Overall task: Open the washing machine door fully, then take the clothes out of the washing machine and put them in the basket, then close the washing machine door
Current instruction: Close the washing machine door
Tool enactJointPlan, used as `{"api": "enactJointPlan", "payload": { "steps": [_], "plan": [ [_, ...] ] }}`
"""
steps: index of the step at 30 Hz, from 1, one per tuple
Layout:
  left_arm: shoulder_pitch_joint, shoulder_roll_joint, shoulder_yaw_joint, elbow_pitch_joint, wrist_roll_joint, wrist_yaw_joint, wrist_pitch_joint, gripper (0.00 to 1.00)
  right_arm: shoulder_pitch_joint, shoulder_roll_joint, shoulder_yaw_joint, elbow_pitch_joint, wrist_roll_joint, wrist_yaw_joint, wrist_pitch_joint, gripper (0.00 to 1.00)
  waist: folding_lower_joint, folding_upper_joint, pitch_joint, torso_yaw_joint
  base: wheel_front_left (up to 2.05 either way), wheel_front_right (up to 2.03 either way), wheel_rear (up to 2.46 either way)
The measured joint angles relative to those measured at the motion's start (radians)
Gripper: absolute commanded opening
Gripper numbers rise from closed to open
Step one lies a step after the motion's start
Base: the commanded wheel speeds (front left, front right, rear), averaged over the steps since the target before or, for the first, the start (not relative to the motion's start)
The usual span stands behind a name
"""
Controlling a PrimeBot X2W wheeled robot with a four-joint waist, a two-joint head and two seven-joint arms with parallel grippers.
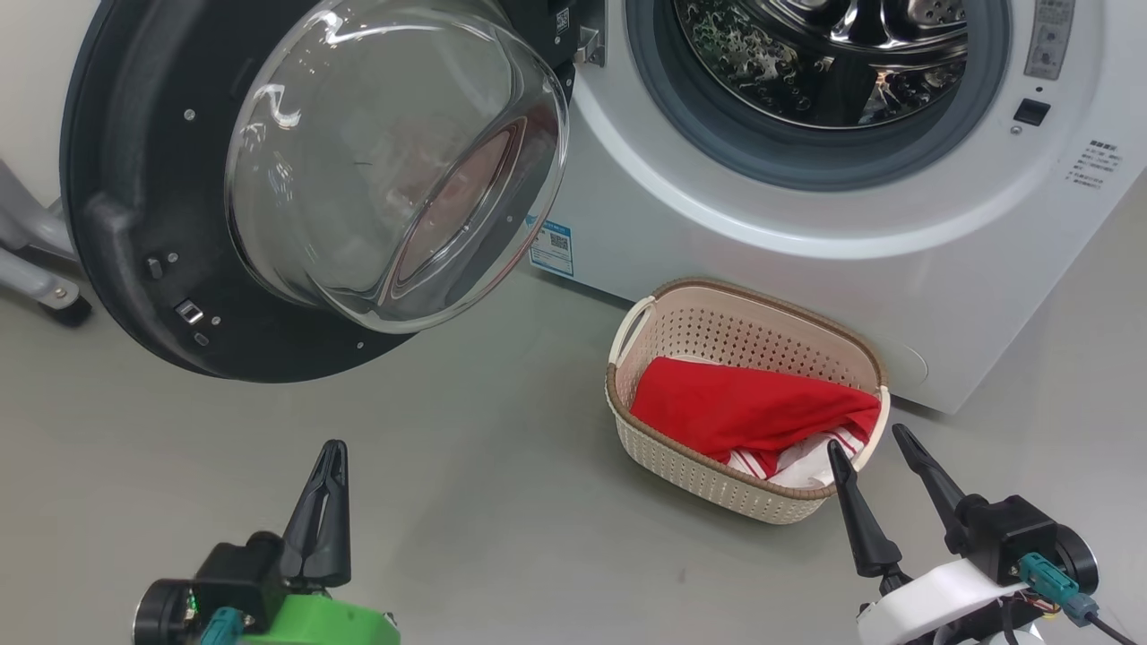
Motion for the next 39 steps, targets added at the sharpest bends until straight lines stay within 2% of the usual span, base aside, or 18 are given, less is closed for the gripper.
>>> {"api": "enactJointPlan", "payload": {
  "steps": [3, 8, 12, 15, 19, 27, 30, 36, 39],
  "plan": [
    [-0.003, -0.001, 0.000, -0.039, -0.055, -0.041, -0.009, 0.00, 0.000, 0.000, -0.001, 0.000, 0.000, 0.000, 0.000, 1.00, 0.0000, 0.0000, 0.000, -0.001, 0.00, 0.00, 0.00],
    [-0.038, -0.007, 0.025, -0.104, -0.258, -0.127, -0.018, 0.00, 0.000, 0.000, -0.008, -0.001, 0.000, -0.002, 0.000, 1.00, 0.0000, 0.0000, 0.000, -0.003, 0.00, 0.00, 0.00],
    [-0.053, -0.008, 0.080, -0.147, -0.423, -0.166, -0.018, 0.00, 0.000, 0.000, -0.009, -0.001, 0.000, -0.010, 0.000, 1.00, 0.0000, 0.0000, 0.000, -0.010, 0.00, 0.00, 0.00],
    [-0.070, -0.009, 0.119, -0.187, -0.570, -0.169, -0.021, 0.00, 0.000, 0.000, -0.006, -0.002, 0.000, -0.010, 0.000, 1.00, 0.0000, 0.0000, 0.002, -0.021, 0.00, 0.00, 0.00],
    [-0.118, -0.010, 0.187, -0.240, -0.692, -0.178, -0.021, 0.00, 0.000, -0.001, -0.005, -0.010, 0.000, -0.010, 0.002, 1.00, 0.0000, 0.0000, 0.007, -0.036, 0.00, 0.00, 0.00],
    [-0.223, -0.010, 0.365, -0.291, -0.798, -0.179, -0.026, 0.00, -0.001, -0.019, -0.010, -0.031, -0.010, -0.011, 0.009, 1.00, 0.0000, 0.0000, 0.037, -0.067, 0.00, 0.00, 0.00],
    [-0.268, 0.007, 0.428, -0.287, -0.862, -0.179, -0.026, 0.00, -0.004, -0.023, -0.014, -0.038, -0.010, -0.011, 0.014, 1.00, 0.0000, 0.0000, 0.052, -0.078, 0.00, 0.00, 0.00],
    [-0.351, 0.077, 0.517, -0.195, -0.977, -0.176, 0.024, 0.00, -0.020, -0.035, -0.023, -0.052, -0.010, -0.011, 0.016, 1.00, 0.0000, 0.0000, 0.083, -0.097, 0.00, 0.00, 0.00],
    [-0.387, 0.116, 0.553, -0.128, -1.017, -0.149, 0.062, 0.00, -0.021, -0.046, -0.027, -0.058, -0.010, -0.011, 0.017, 1.00, 0.0000, 0.0000, 0.098, -0.105, 0.00, 0.00, 0.00]
  ]
}}
